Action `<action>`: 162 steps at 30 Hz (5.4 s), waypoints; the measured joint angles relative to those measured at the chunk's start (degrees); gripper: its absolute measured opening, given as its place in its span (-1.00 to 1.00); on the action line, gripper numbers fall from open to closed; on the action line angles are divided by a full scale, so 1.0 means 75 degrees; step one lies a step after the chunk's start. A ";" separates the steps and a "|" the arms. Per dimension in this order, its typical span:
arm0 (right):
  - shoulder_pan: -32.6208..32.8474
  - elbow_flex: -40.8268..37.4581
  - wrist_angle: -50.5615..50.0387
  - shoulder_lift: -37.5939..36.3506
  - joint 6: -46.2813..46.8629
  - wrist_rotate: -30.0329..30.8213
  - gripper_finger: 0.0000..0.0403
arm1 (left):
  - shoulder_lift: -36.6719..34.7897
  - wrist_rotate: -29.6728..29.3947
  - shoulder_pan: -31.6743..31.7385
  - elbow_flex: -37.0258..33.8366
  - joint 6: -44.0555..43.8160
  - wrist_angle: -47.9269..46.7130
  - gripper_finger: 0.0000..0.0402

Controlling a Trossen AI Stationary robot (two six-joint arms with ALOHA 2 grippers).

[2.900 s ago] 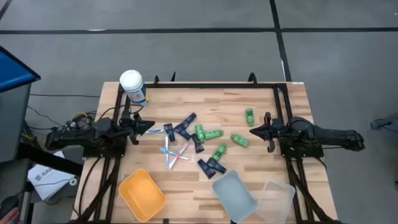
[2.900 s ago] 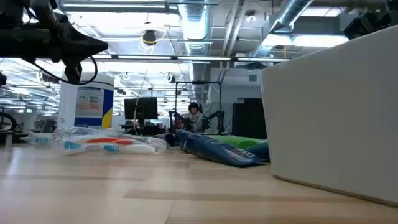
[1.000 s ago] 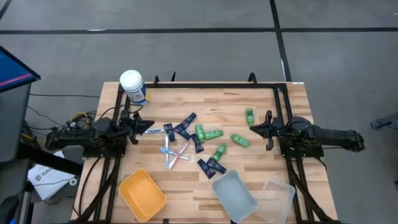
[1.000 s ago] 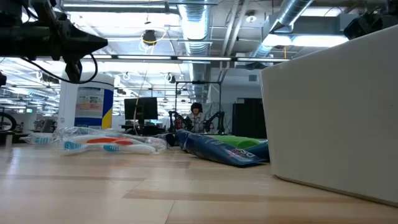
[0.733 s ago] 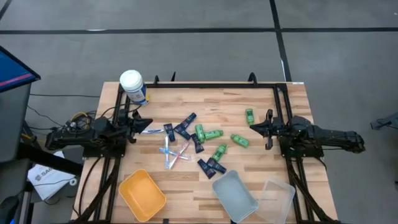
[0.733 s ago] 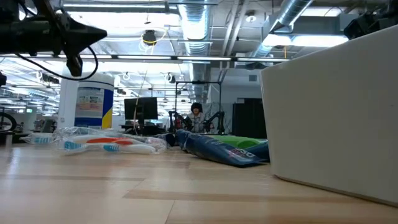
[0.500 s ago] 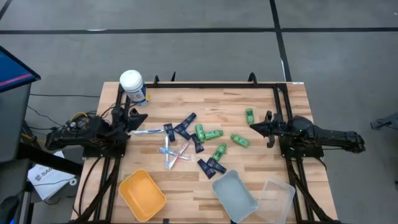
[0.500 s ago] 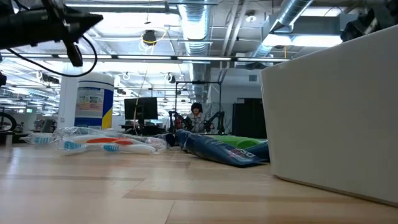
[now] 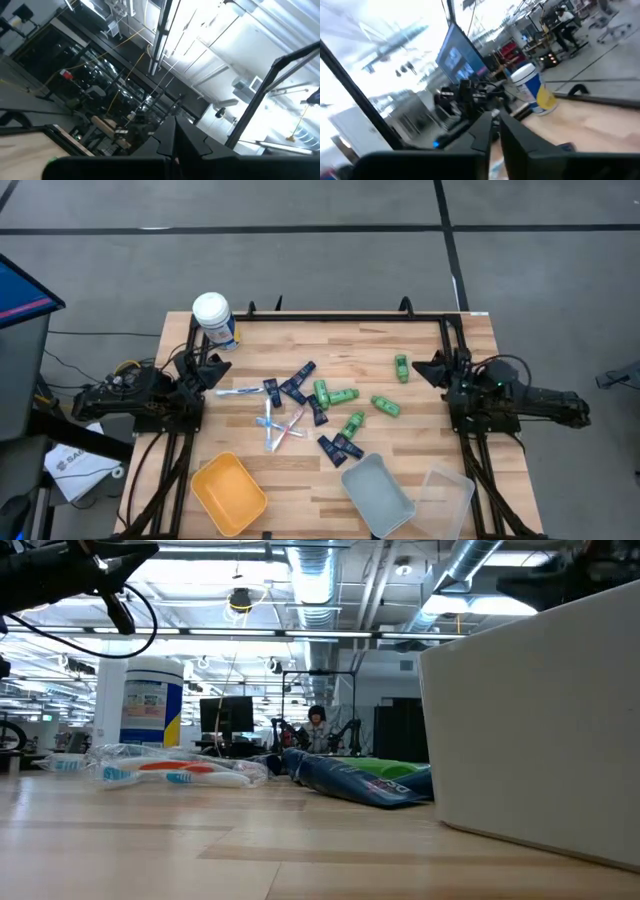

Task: Pick & Place Travel size toiletries
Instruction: Put the green shampoo into the yellow bin

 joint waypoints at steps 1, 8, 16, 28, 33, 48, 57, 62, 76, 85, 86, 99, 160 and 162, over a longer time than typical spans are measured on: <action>0.0000 0.0306 -0.0314 0.0209 -0.0222 0.0020 -0.76 | 0.0000 0.0000 0.0000 0.0000 0.0074 0.0001 -0.99; 0.0004 0.2524 -0.2263 0.3549 -0.0928 0.0361 -0.30 | 0.0000 -0.0003 0.0000 -0.0002 0.0191 -0.0002 -0.99; 0.0087 0.4766 -0.3556 0.7373 -0.2392 0.0304 0.06 | 0.0000 0.0009 0.0000 -0.0001 0.0191 -0.0002 -0.99; 0.0117 0.7748 -0.4989 1.1696 -0.5184 -0.0588 0.19 | 0.0000 0.0020 0.0000 0.0000 0.0194 -0.0011 -0.99; 0.0195 0.8520 -0.5640 1.2872 -0.5836 -0.0693 0.19 | 0.0003 0.0020 0.0000 -0.0001 0.0244 -0.0031 -0.99; -0.0054 0.8860 -0.6770 1.4507 -0.6281 -0.0687 0.19 | 0.1050 -0.0009 0.0000 0.0000 0.0220 0.0051 -0.99; -0.0358 0.8849 -0.6608 1.4609 -0.6424 -0.0457 -0.02 | 0.1451 0.0008 0.0000 -0.0002 0.0203 0.0355 -0.99; -0.0423 0.8855 -0.6582 1.4583 -0.6735 -0.0480 -0.41 | 0.1451 0.0020 -0.0001 0.0000 0.0203 0.0429 -0.99; -0.0411 0.8837 -0.6681 1.4200 -0.6794 -0.0848 -0.98 | 0.1451 -0.0012 -0.0003 0.0000 0.0208 0.0558 -0.99; -0.0406 0.8837 -0.7107 1.3948 -0.7349 -0.0874 -0.54 | 0.1451 -0.0010 -0.0001 0.0000 0.0200 0.0601 -0.99; -0.0433 0.8837 -0.7099 1.3894 -0.7480 -0.0871 -0.46 | 0.1451 -0.0019 -0.0003 0.0001 0.0200 0.0598 -0.99; -0.0764 0.8809 -0.6498 1.4063 -0.8861 -0.0720 0.11 | 0.1451 -0.0042 -0.0002 -0.0001 0.0192 0.0630 -0.99; -0.0874 0.9631 -0.5852 1.4883 -0.8843 -0.1291 0.31 | 0.2144 0.0275 -0.0015 0.0001 0.0071 0.0954 -0.13; -0.0924 0.9686 -0.5550 1.5026 -0.8853 -0.1295 0.31 | 0.2165 0.0280 -0.0015 0.0001 0.0024 0.0893 -0.01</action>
